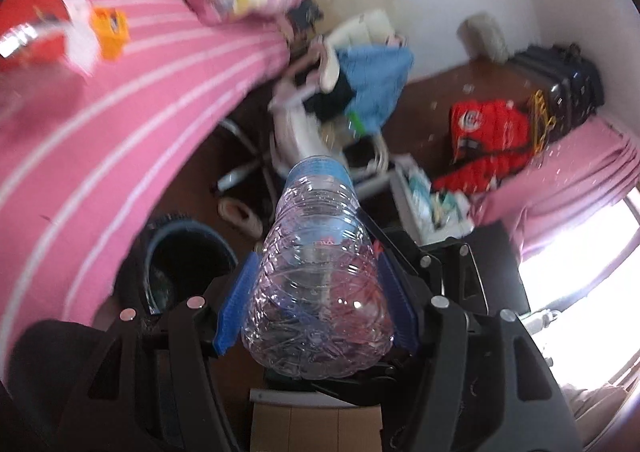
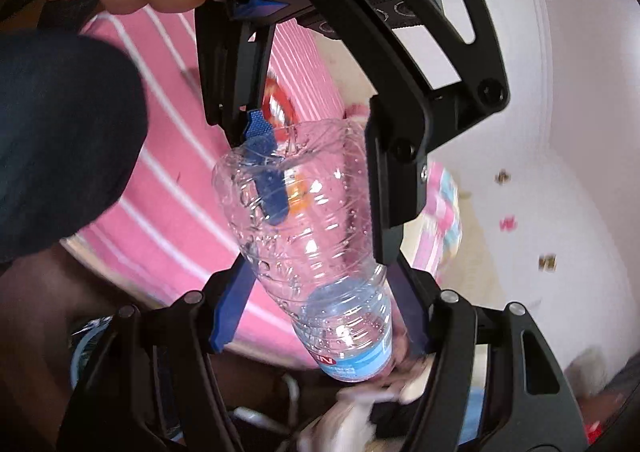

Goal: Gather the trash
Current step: 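Carry the bottle over the blue trash bin and open the left tool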

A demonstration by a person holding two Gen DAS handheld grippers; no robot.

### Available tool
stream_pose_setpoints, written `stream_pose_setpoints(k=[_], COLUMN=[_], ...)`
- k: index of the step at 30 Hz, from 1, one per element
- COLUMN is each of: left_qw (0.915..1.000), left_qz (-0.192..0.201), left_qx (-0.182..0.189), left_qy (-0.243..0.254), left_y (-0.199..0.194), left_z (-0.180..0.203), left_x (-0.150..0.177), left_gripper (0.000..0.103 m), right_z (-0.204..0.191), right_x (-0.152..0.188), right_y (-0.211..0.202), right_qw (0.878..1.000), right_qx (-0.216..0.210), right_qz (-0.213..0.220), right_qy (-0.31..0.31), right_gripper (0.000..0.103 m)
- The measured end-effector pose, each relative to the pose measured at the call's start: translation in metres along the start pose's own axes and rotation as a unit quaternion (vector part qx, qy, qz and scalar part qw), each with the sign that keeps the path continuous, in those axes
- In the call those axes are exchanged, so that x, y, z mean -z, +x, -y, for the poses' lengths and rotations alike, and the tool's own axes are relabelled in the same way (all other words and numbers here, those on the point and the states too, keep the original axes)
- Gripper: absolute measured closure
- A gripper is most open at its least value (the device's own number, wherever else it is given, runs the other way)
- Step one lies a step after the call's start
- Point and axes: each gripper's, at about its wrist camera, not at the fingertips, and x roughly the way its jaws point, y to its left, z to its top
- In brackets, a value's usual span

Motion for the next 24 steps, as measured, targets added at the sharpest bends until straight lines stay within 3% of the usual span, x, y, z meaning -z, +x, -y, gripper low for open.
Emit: stream_pose_setpoints(k=[6, 12, 18, 23, 24], left_qw=[0.9974, 0.9861, 0.9675, 0.9428, 0.9352], left_qz=[-0.066, -0.148, -0.221, -0.282, -0.293], left_qx=[-0.029, -0.076, -0.122, -0.175, -0.194], left_qy=[-0.002, -0.003, -0.001, 0.029, 0.044], left_y=[0.063, 0.129, 0.196, 0.250, 0.261], left_z=[-0.010, -0.031, -0.055, -0.074, -0.078], left_x=[0.008, 0.010, 0.008, 0.013, 0.014], left_gripper=[0.043, 0.043, 0.043, 0.043, 0.038], right_z=[-0.033, -0.050, -0.077, -0.101, -0.109], right_x=[0.056, 0.098, 0.141, 0.168, 0.172], right_y=[0.019, 0.035, 0.070, 0.096, 0.103], right_qw=[0.998, 0.991, 0.981, 0.975, 0.974], right_qx=[-0.010, -0.031, -0.054, -0.075, -0.078], right_qz=[-0.029, -0.059, -0.092, -0.121, -0.131], right_qy=[0.058, 0.116, 0.162, 0.173, 0.169], right_gripper=[0.038, 0.038, 0.037, 0.037, 0.037])
